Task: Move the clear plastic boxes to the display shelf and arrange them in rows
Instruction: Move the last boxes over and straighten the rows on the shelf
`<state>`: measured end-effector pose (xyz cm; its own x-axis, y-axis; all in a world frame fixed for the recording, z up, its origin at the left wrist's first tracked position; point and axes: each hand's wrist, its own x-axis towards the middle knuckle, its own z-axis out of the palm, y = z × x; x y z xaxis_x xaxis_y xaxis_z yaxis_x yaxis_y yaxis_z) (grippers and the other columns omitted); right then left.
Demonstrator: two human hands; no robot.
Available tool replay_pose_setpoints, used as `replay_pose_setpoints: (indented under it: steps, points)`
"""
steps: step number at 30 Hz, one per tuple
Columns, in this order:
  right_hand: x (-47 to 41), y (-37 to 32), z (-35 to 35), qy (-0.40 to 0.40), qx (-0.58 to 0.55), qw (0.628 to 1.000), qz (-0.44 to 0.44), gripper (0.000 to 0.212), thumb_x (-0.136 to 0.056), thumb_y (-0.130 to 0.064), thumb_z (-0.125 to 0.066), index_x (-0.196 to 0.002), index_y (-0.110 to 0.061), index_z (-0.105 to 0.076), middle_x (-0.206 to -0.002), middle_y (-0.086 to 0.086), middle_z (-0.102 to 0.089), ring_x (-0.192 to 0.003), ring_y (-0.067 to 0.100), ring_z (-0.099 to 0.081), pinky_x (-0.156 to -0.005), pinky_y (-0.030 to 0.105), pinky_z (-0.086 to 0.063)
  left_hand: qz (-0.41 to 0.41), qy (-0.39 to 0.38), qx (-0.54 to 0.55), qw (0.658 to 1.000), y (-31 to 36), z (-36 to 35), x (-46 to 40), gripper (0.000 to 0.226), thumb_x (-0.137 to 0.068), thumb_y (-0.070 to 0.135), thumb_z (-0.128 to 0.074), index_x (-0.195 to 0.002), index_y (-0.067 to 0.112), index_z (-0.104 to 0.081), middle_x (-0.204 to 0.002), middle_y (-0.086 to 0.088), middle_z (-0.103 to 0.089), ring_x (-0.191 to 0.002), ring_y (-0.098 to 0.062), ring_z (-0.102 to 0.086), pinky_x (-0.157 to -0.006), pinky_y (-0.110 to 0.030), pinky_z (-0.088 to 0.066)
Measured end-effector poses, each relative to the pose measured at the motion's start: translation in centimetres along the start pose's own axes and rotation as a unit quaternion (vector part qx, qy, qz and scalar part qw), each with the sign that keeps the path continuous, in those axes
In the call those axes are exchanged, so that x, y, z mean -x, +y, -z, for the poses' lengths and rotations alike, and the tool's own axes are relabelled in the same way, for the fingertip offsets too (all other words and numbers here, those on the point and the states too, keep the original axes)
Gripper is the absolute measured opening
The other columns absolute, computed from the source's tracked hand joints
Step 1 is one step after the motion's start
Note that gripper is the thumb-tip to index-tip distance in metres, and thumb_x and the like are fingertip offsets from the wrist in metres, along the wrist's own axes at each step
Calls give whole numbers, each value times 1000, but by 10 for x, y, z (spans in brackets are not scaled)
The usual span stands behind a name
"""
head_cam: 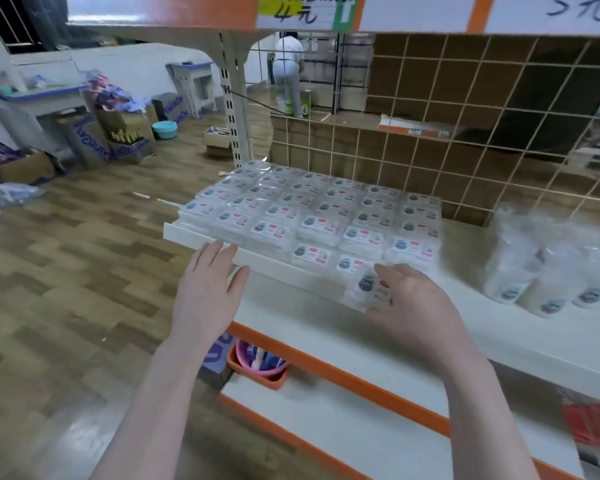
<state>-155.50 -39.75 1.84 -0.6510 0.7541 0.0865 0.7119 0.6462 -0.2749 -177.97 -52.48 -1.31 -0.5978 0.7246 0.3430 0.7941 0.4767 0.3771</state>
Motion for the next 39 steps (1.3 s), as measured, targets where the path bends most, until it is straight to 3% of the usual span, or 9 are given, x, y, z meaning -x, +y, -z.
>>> replay_pose_setpoints:
  steps: [11,17,28,33,39]
  points:
    - [-93,-37,-26,-10,11,1000,26,60,-85,-29,-54,-141,-19,-35,-140,-1,-42,-127,19,-38,-100,28,-35,-17,-13,11,1000,-41,-21,-80,46,-95,28,-51,-137,8,-47,-147,-10,-39,-140,-24,-29,-112,-35,-24]
    - [-127,-51,-37,-25,26,998,53,56,-85,-31,-53,-138,-17,-39,-137,-1,-43,-125,20,-39,-100,27,-33,-21,-38,7,999,-46,-32,-122,49,-97,33,-46,-140,11,-42,-151,-8,-32,-143,-21,-19,-115,-31,-15]
    - [-137,-58,-52,-11,33,999,38,53,-86,-33,-52,-136,-19,-41,-136,-5,-46,-124,16,-39,-100,21,-25,-68,-101,11,993,-49,-60,-159,49,-97,36,-44,-141,15,-41,-153,-6,-29,-145,-19,-13,-116,-32,-12]
    - [-132,-64,-51,-8,27,999,34,53,-89,-34,-53,-139,-21,-39,-143,-4,-39,-131,14,-33,-102,17,-16,-89,-112,6,990,-58,-68,-165,49,-97,37,-43,-141,15,-41,-151,-6,-33,-143,-20,-20,-116,-33,-14]
    - [-121,-60,-47,2,24,1000,-20,57,-88,-38,-59,-139,-22,-42,-141,-3,-41,-129,16,-36,-104,24,-26,-111,-120,12,986,-64,-72,-167,50,-97,39,-41,-141,14,-42,-150,-7,-35,-142,-21,-24,-116,-34,-16]
